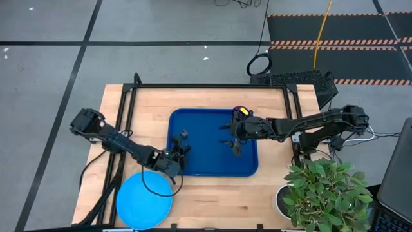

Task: Pick and place plate/cup/fork/spoon on tray
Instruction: Put the black spoon on the left of the blue serving tray

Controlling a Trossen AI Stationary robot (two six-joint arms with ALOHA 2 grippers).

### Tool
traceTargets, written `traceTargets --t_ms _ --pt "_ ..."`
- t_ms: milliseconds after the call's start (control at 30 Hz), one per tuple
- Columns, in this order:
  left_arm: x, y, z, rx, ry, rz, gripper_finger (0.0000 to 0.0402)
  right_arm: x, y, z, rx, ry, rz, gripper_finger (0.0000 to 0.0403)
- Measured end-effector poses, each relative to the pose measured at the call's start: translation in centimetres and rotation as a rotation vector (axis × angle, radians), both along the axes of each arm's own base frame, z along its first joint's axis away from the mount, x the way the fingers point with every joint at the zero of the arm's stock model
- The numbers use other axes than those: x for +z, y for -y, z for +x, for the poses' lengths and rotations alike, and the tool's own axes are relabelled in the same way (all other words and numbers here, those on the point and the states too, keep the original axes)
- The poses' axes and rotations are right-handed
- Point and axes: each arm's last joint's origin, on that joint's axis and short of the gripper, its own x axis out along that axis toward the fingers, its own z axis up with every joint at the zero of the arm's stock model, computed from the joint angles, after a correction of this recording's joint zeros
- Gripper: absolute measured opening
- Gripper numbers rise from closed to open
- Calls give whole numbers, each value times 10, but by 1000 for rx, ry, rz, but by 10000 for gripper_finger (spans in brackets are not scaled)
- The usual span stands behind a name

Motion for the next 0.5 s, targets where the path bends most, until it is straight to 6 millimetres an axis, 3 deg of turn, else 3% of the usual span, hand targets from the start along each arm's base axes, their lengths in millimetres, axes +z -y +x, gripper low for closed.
traceTargets --t_ms 200,500 --pt "-9 0 4 -4 -13 -22 9 0 0 0 1 0 -3 272" --pt "-9 8 0 -5 14 -154 84 0 0 0 2 0 -3 272"
